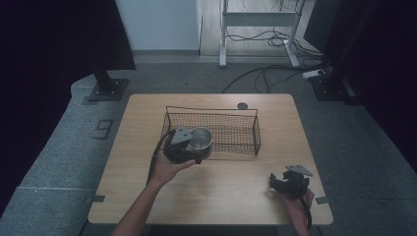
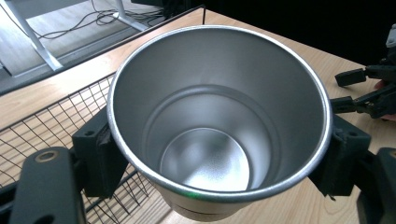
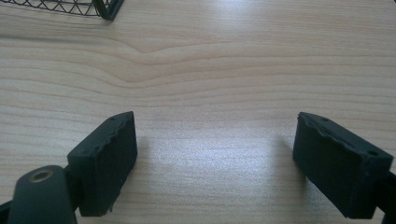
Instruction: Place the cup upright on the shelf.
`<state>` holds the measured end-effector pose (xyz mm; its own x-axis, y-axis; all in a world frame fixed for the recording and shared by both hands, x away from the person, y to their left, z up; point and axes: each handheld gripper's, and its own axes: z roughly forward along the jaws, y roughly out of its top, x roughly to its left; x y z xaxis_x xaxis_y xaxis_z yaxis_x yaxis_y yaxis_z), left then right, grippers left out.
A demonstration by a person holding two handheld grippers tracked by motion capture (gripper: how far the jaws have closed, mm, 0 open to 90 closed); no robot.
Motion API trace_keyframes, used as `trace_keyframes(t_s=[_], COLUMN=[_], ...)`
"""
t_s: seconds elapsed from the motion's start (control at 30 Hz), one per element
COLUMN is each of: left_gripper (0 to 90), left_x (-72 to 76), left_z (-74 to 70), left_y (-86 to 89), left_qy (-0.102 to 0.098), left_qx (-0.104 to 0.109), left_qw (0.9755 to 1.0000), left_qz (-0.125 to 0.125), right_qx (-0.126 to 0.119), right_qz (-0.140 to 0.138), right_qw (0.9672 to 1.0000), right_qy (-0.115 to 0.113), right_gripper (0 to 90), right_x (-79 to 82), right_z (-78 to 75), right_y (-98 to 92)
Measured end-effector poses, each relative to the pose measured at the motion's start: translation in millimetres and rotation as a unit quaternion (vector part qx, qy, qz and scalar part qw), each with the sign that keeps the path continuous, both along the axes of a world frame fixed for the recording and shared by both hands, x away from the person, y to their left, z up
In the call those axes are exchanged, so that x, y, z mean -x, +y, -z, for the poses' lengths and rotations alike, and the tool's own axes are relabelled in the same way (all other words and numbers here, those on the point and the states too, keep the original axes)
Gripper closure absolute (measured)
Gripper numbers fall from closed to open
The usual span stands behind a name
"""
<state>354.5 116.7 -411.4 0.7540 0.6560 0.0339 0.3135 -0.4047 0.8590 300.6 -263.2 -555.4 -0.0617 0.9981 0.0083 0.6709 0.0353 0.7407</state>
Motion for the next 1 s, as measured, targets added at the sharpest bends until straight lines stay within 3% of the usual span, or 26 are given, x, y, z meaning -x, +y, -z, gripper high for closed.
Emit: trace_keyframes(t_s=[1.0], left_gripper=[19.1], left_x=[-29.6], left_z=[-21.8], left_y=[-8.3], left_qy=[-0.004], left_qx=[-0.002], left_qw=[1.0], left_qz=[-0.007], right_qx=[0.001], right_qz=[0.0], right_qw=[1.0], right_qy=[-0.001], right_gripper=[13.7], right_x=[0.0], right_z=[0.1], right_y=[-0.1])
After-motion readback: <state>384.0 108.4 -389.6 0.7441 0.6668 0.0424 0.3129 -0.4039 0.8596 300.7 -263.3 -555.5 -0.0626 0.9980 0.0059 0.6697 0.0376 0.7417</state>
